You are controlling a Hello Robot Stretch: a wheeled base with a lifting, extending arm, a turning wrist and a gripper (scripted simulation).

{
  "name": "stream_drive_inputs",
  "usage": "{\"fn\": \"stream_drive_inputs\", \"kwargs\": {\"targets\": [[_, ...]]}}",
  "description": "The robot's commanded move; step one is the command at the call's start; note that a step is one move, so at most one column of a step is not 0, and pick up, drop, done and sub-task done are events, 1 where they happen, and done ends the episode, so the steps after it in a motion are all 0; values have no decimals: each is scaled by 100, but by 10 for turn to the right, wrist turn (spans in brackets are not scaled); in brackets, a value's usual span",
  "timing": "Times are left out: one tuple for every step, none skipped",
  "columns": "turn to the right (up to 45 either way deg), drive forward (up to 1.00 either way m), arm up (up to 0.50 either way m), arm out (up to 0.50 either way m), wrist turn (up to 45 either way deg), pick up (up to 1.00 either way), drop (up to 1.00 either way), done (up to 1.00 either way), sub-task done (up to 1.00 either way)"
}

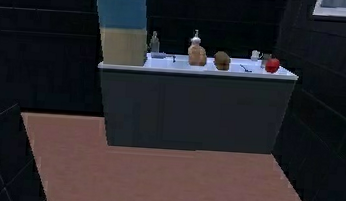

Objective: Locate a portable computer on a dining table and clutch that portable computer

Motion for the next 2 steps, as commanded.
{"fn": "stream_drive_inputs", "kwargs": {"targets": [[0,90,0,0,0,0,0,0,0],[-300,0,0,0,0,0,0,0,0]]}}
